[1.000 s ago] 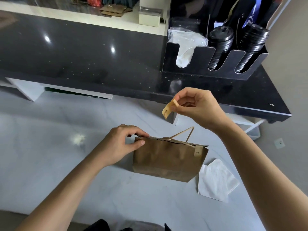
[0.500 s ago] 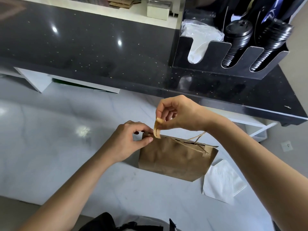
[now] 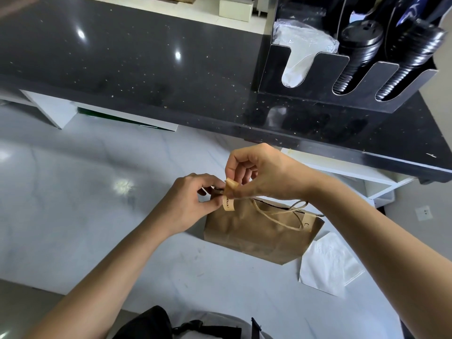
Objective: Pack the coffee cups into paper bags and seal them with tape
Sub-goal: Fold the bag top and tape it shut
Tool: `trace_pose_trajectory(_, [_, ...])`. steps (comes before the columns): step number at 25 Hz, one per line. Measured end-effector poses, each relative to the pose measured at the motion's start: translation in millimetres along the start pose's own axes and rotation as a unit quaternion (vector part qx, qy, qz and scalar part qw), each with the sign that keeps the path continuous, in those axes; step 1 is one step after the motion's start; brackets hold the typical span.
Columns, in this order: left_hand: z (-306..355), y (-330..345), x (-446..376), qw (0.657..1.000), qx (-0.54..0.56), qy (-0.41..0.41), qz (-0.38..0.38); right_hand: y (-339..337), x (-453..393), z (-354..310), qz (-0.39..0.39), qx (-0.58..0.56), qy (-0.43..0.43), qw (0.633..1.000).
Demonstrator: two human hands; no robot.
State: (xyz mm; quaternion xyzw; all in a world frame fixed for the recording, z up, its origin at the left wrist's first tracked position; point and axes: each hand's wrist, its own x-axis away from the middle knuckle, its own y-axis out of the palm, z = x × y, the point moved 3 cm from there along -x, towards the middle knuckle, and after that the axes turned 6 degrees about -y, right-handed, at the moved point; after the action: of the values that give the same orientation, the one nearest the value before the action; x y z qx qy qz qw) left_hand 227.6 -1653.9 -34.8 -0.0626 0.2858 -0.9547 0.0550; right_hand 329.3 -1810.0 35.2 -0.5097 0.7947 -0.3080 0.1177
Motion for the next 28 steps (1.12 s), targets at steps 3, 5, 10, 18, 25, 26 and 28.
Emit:
trace_pose_trajectory(3, [1, 0, -1, 1.0, 0.014, 0.003, -0.006, 1, 0, 0, 0.008, 0.012, 0.011, 1.0])
trace_pose_trajectory(5, [0, 0, -1, 1.0, 0.019, 0.006, -0.01, 3, 0, 1, 0.014, 0.026, 0.016, 0.999])
trace_pose_trajectory(10, [0, 0, -1, 1.0, 0.024, 0.01, -0.014, 11, 2, 5, 0.029, 0.052, 0.028, 0.998])
trace_pose_trajectory(18, [2, 1, -1, 0.999, 0.032, 0.019, -0.019, 13, 1, 13, 0.051, 0.076, 0.04, 0.995])
trace_pose_trajectory(25, [3, 6, -2, 0.998, 0.057, 0.009, -0.02, 13, 2, 17, 0.057, 0.068, 0.043, 0.995])
trace_pose_trajectory(26, [2, 7, -1, 0.998, 0.055, 0.009, -0.016, 13, 2, 18, 0.057, 0.064, 0.043, 0.995])
trace_pose_trajectory(28, [1, 9, -1, 0.999, 0.049, 0.014, -0.004, 12, 2, 20, 0.06, 0.055, 0.04, 0.996])
